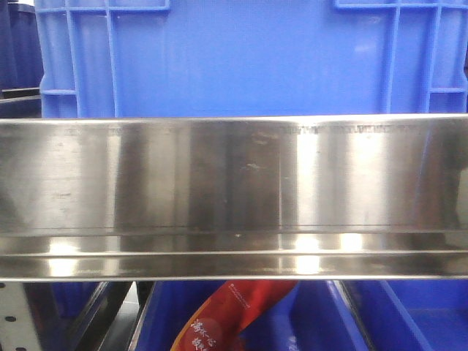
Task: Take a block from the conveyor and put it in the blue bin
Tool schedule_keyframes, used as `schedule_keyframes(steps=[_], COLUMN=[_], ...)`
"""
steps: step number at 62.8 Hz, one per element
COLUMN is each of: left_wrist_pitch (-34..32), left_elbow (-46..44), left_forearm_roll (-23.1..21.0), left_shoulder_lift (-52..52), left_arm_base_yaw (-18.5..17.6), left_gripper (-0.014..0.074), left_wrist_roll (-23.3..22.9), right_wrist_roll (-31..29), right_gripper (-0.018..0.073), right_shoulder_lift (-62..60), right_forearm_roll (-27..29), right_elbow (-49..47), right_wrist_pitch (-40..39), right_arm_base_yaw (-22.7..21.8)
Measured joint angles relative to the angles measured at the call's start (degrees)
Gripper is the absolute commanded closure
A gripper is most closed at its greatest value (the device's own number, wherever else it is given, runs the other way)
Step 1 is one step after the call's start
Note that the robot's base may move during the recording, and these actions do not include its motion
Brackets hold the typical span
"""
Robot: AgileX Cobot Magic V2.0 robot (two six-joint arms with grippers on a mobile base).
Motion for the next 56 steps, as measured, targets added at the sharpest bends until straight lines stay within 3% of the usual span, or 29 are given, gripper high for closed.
schedule_keyframes(steps=[16, 24, 29, 32, 38, 44, 56], left_wrist_pitch=[0.0, 0.0, 0.0, 0.0, 0.0, 0.0, 0.0], left_elbow=[0.0, 0.0, 0.0, 0.0, 0.0, 0.0, 0.0], left_forearm_roll=[0.0, 0.0, 0.0, 0.0, 0.0, 0.0, 0.0], left_shoulder_lift=[0.0, 0.0, 0.0, 0.0, 0.0, 0.0, 0.0], left_arm_base_yaw=[0.0, 0.0, 0.0, 0.0, 0.0, 0.0, 0.0], left_gripper=[0.0708, 0.0708, 0.0708, 0.0708, 0.0708, 0.0708, 0.0708], left_wrist_roll=[0.0, 0.0, 0.0, 0.0, 0.0, 0.0, 0.0], right_wrist_roll=[0.0, 0.2, 4.0, 11.8, 19.8, 23.2, 24.3], right_gripper=[0.0721, 0.0721, 0.0721, 0.0721, 0.0721, 0.0721, 0.0721], right_shoulder_lift=[0.0, 0.0, -0.8, -1.5, -2.9, -4.7, -9.2], right_forearm_roll=[0.0, -3.7, -9.0, -16.0, -22.2, -24.3, -25.4], right_elbow=[0.0, 0.4, 1.7, 3.5, 6.9, 10.6, 18.3], right_wrist_pitch=[0.0, -2.3, -6.6, -12.5, -18.8, -20.7, -21.0], right_arm_base_yaw=[0.0, 0.0, 0.0, -0.1, -1.6, -4.7, -10.9])
